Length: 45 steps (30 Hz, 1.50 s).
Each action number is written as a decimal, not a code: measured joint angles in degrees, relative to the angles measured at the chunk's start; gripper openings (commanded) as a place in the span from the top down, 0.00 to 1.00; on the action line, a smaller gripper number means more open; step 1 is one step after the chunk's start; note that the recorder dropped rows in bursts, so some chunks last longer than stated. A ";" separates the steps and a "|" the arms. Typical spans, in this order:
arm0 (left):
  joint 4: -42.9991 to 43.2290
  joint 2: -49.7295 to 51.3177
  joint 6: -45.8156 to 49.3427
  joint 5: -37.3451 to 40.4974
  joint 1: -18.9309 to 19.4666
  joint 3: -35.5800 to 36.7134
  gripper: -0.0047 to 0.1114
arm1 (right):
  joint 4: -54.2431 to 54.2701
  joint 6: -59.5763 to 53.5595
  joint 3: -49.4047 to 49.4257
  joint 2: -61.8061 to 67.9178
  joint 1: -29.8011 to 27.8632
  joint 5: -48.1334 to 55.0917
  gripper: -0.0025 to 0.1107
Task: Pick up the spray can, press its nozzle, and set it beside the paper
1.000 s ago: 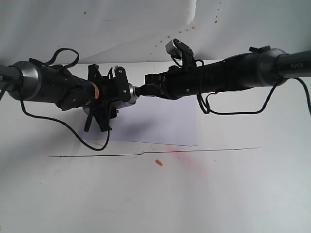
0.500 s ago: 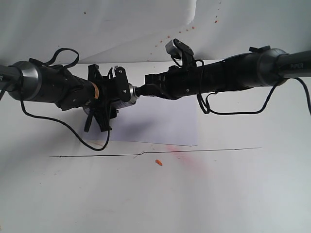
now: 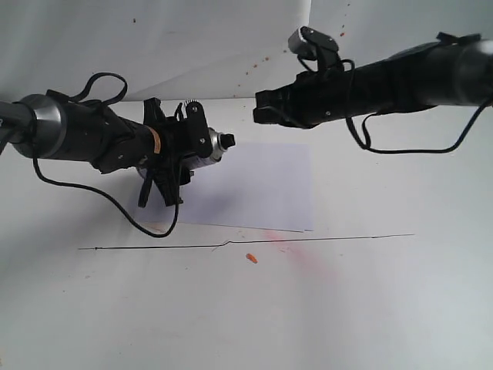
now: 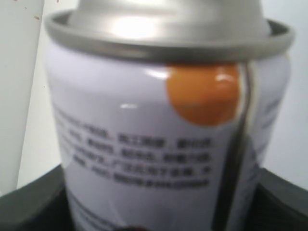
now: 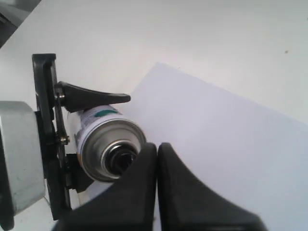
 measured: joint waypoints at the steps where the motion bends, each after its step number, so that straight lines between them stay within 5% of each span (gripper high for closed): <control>1: -0.08 -0.26 0.00 0.00 0.00 0.00 0.96 | -0.56 0.47 0.44 -0.80 -0.60 -0.11 0.98; 13: -2.31 -5.26 -11.28 0.00 0.97 0.00 0.96 | -11.07 1.26 14.97 -13.98 -3.99 -5.90 0.98; 23: -17.30 -14.11 -14.92 3.33 4.59 0.00 0.96 | -14.15 -3.49 25.48 -33.67 -3.99 -14.28 0.98; 33: -28.97 -23.99 -14.92 6.49 4.74 0.89 0.96 | -7.77 -7.15 34.81 -53.04 -3.99 -19.46 0.98; 45: -32.87 -38.79 -17.41 1.92 4.74 13.67 0.96 | 0.38 -14.42 42.29 -66.98 -3.99 -19.28 0.98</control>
